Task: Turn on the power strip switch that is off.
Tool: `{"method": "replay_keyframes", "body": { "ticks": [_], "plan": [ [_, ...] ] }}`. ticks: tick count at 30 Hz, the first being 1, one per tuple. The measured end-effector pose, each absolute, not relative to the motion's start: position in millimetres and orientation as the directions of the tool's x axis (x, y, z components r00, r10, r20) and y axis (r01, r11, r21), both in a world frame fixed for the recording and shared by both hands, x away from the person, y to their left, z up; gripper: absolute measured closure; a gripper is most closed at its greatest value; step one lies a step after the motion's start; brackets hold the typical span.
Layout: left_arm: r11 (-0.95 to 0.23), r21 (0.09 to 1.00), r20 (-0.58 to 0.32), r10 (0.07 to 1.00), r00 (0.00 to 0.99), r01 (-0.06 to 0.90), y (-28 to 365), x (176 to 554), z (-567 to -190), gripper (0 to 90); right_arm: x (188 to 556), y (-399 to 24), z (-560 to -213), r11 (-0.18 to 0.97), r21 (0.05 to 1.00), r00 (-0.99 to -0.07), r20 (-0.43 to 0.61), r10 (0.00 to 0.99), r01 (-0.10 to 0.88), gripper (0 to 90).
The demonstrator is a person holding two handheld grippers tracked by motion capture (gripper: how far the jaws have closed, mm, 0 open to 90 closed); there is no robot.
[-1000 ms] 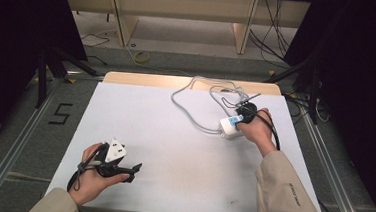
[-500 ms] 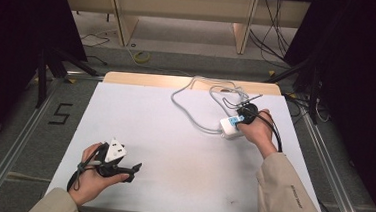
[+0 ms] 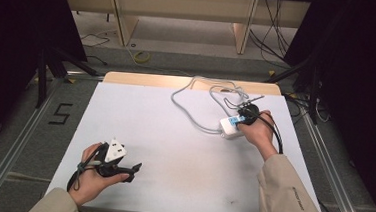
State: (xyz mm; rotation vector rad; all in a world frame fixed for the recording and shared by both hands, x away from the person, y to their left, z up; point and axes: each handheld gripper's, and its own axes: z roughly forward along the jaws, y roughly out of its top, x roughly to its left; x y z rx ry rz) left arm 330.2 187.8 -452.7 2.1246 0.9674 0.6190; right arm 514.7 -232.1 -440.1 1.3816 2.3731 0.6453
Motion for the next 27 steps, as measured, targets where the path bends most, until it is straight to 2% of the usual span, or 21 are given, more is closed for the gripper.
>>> {"method": "replay_keyframes", "body": {
  "ticks": [11,27],
  "plan": [
    [-0.461,0.766,0.125,0.79,0.6,0.448,188,330,-453,16.1,512,-236,-440,0.418,0.542,-0.471,-0.045,0.881,0.729,83.1],
    [-0.461,0.766,0.125,0.791,0.599,0.449,188,330,-453,16.1,497,-238,-433,0.395,0.601,-0.478,-0.025,0.878,0.695,68.3]
  ]
}}
